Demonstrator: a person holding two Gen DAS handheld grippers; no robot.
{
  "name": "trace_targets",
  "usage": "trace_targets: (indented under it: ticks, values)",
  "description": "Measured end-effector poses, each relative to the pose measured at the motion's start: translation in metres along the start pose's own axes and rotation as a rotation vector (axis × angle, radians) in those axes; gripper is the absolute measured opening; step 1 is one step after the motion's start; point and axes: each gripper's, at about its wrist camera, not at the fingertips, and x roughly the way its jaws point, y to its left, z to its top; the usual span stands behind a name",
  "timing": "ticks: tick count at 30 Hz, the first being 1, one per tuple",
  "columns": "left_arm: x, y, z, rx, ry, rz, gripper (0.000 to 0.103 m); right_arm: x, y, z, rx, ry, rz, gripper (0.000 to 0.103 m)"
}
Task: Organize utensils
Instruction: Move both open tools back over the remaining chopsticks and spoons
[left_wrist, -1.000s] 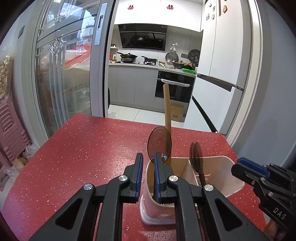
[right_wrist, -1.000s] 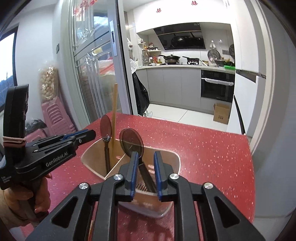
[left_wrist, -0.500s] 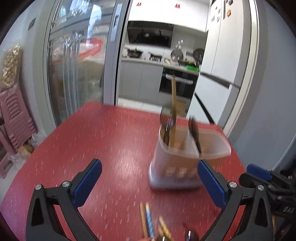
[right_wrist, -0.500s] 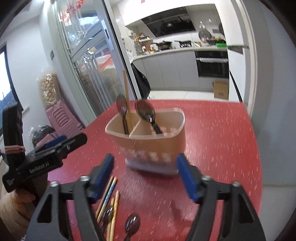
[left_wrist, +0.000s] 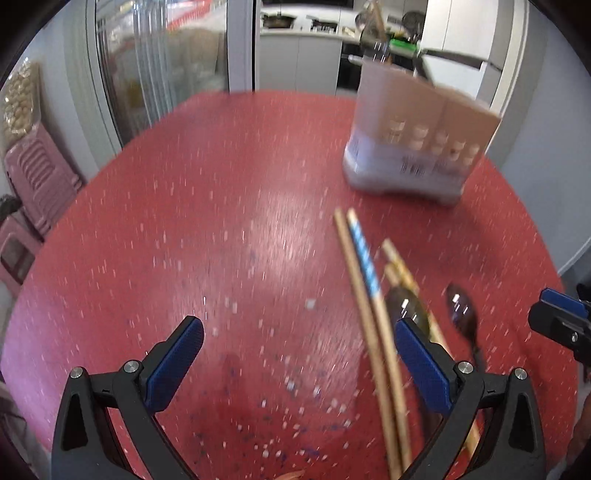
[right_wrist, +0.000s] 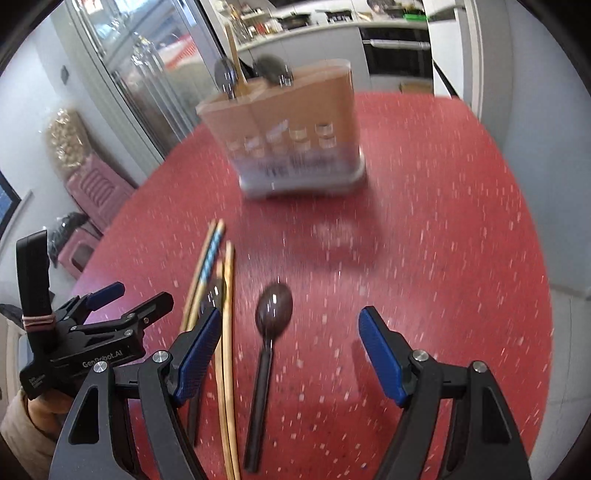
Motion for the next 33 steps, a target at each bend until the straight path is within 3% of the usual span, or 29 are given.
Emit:
trace_targets:
  ticks: [19,33]
  values:
    - [0.018,0.01,-0.007,-0.024,0.048,0.013,0.103,0.028,0.012,-0.025,-0.018,0.123,-0.146,0.079]
    - [0.021,0.004,0.004,0.004,0.043,0.028,0.103,0.036,0.034,-0.027,-0.152,0.159,-0.244,0.076]
